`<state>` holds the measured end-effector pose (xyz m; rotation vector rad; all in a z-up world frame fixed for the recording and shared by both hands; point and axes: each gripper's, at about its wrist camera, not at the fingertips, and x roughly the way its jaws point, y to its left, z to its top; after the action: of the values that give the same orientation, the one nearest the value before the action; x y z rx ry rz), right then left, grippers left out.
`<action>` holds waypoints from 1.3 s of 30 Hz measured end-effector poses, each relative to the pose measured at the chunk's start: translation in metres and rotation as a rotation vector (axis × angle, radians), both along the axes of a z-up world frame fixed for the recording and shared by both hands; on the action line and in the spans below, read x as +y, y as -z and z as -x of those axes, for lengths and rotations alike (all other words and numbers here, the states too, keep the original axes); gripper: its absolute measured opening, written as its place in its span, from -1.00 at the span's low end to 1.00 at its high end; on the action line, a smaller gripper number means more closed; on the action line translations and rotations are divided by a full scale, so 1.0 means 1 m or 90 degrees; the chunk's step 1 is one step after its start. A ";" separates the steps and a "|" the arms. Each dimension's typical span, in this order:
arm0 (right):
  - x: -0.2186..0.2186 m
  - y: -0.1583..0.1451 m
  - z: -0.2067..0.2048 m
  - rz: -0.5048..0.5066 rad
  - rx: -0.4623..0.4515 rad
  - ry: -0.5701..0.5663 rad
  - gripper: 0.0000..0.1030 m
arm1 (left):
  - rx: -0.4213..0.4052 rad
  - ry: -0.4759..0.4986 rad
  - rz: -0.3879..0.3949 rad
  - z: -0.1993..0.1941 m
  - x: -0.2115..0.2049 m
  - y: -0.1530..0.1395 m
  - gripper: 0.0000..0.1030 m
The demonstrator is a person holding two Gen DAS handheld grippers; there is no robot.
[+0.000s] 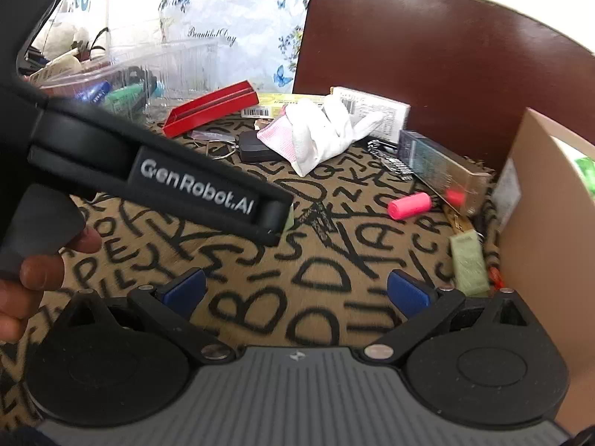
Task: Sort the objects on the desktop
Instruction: 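Move the left gripper toward the olive-green barcode box on the cloth, then close the left gripper on the olive-green box and lift it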
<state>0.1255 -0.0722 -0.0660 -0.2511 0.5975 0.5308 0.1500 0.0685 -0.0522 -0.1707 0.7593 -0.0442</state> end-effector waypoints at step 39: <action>-0.016 -0.005 0.058 0.002 0.010 -0.091 -0.57 | 0.004 0.036 0.103 0.047 -0.026 0.003 -0.45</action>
<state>0.0677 -0.0885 -0.0606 -0.2945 0.5991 0.6700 0.1026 0.0420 -0.0549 -0.3030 0.7663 -0.1588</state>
